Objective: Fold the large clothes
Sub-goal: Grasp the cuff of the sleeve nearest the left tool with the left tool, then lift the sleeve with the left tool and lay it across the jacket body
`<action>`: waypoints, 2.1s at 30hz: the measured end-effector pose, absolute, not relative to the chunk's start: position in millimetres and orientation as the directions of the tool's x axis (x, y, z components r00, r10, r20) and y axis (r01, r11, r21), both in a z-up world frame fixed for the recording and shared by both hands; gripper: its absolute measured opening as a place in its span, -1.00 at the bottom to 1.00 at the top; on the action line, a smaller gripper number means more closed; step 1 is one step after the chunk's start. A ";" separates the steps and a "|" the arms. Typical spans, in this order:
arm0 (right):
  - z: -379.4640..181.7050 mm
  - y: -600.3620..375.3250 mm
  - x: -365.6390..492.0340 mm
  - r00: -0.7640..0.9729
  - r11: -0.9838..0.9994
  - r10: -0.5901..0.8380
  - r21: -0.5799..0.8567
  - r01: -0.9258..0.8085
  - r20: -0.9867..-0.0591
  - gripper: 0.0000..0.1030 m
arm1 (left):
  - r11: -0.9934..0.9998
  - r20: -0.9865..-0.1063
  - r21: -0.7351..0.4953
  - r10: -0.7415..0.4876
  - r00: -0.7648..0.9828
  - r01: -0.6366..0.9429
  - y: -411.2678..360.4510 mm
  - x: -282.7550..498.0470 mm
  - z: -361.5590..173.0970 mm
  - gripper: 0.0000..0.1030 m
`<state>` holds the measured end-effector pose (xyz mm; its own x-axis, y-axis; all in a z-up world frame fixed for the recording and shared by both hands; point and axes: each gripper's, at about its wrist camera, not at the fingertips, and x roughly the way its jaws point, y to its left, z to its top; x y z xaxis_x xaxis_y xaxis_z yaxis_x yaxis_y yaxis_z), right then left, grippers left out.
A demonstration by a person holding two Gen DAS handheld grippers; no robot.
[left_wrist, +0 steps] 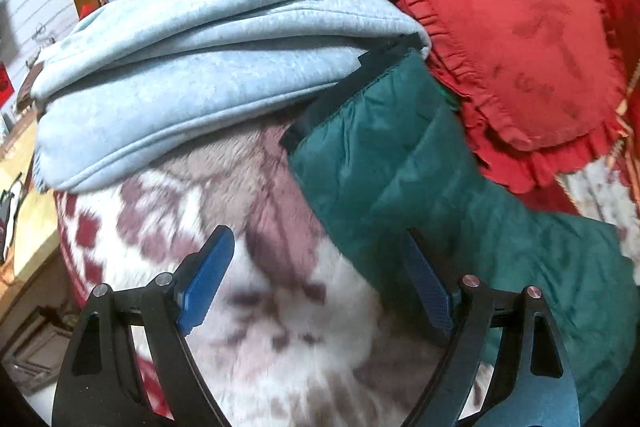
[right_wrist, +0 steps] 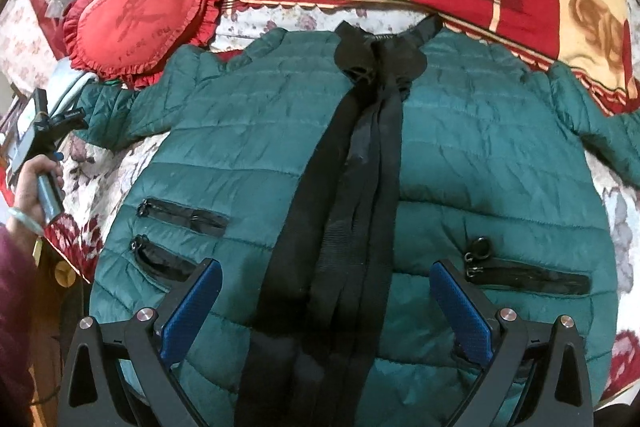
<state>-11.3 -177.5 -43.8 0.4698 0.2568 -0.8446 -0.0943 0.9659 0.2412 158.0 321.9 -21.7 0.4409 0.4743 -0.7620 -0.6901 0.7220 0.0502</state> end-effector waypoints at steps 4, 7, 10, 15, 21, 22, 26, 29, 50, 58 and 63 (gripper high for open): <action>-45.2 -179.3 -8.1 0.470 0.965 0.258 0.246 -0.088 -0.844 1.00 | 0.720 -0.764 0.064 0.481 0.431 -0.691 329.2 176.5 -36.4 0.65; -48.5 -181.2 -6.4 0.464 0.964 0.261 0.253 -0.081 -0.846 1.00 | 0.730 -0.744 0.082 0.497 0.445 -0.678 326.9 185.7 -38.8 0.43; -51.3 -183.1 -5.7 0.461 0.964 0.261 0.256 -0.074 -0.848 1.00 | 0.763 -0.747 0.083 0.473 0.467 -0.641 320.1 197.0 -40.2 -0.24; -50.5 -183.3 -5.8 0.465 0.963 0.263 0.259 -0.074 -0.846 1.00 | 0.784 -0.774 -0.029 0.375 0.510 -0.620 316.5 204.2 -40.4 -0.72; -47.2 -185.8 -10.8 0.475 0.959 0.274 0.274 -0.072 -0.836 1.00 | 0.841 -0.746 -0.085 0.301 0.593 -0.534 279.9 175.6 -7.1 -0.76; -46.2 -186.5 -12.3 0.478 0.958 0.277 0.277 -0.071 -0.833 1.00 | 0.853 -0.740 -0.091 0.287 0.608 -0.514 270.1 170.6 -0.1 -0.76; -40.7 -189.2 -19.9 0.495 0.957 0.278 0.281 -0.070 -0.823 1.00 | 0.886 -0.719 -0.117 0.236 0.653 -0.450 233.1 162.8 22.2 -0.78; -39.0 -194.6 -24.8 0.505 0.957 0.273 0.283 -0.059 -0.819 1.00 | 0.906 -0.707 -0.119 0.210 0.675 -0.407 209.6 164.6 33.2 -0.79; -47.5 -238.4 -25.4 0.552 0.974 0.171 0.224 0.029 -0.816 1.00 | 0.982 -0.705 -0.117 0.023 0.709 -0.149 60.4 150.6 57.4 -0.80; -48.7 -263.5 15.4 0.579 0.990 0.056 0.120 0.073 -0.814 1.00 | 0.992 -0.713 -0.095 -0.005 0.702 -0.089 23.2 151.1 55.3 -0.80; -60.4 -280.8 41.7 0.568 0.988 0.033 0.113 0.106 -0.822 1.00 | 0.995 -0.722 -0.085 -0.025 0.691 -0.053 3.4 149.5 51.9 -0.80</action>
